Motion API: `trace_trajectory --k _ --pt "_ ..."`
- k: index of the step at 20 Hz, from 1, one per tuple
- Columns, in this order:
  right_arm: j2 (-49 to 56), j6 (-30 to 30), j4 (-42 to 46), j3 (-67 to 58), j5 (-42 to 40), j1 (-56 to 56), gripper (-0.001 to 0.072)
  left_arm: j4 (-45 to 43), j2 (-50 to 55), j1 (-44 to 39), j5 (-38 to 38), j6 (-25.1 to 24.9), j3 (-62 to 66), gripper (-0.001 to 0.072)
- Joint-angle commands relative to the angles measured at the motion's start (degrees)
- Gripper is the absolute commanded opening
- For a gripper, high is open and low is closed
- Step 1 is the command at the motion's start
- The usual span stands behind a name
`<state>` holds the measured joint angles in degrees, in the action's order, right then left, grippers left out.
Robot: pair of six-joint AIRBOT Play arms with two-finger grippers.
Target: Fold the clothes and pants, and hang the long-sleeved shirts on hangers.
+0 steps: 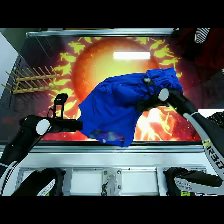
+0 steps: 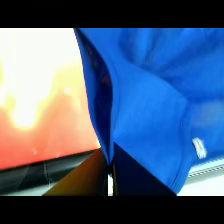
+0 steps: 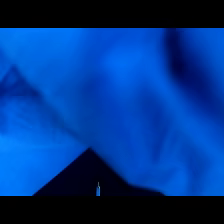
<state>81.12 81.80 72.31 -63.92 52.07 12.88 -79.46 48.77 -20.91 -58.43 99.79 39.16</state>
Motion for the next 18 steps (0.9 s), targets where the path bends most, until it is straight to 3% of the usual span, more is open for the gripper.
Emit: trace_trajectory --k 1,2,3,4,5,10,12,14,18 --pt "0.0 1.6 7.6 -12.0 1.4 -5.6 0.0008 0.1 4.8 -5.7 3.3 -0.3 3.2 0.0011" --pt "0.0 1.6 7.4 -14.0 1.9 -7.1 0.0023 0.1 7.3 -7.5 4.1 -0.3 3.2 0.0012" --pt "0.0 1.6 7.0 -15.1 2.4 -8.2 0.0152 0.1 9.7 -9.0 5.0 0.2 3.2 0.0012" --pt "-0.2 1.6 5.6 -15.3 2.9 -8.9 0.046 0.2 12.0 -10.5 6.2 0.3 3.2 0.0012" --pt "-0.3 1.1 4.3 -15.3 4.2 -9.4 0.0718 0.2 14.3 -11.9 7.2 0.3 3.2 0.0011" --pt "-1.2 -0.9 3.8 -14.5 15.8 -7.4 0.072 0.2 20.9 -13.7 7.1 0.8 3.2 0.0012" --pt "-3.6 2.4 4.7 -10.7 18.1 -3.6 0.072 0.2 21.0 -13.7 7.1 0.8 3.2 0.0011" --pt "-6.7 11.7 10.0 -5.1 19.0 2.3 0.0719 0.2 21.0 -13.7 7.1 0.8 3.2 0.0012" --pt "-9.4 36.4 19.3 5.7 21.0 17.7 0.0719 0.2 21.0 -13.7 7.2 0.8 3.2 0.0012"
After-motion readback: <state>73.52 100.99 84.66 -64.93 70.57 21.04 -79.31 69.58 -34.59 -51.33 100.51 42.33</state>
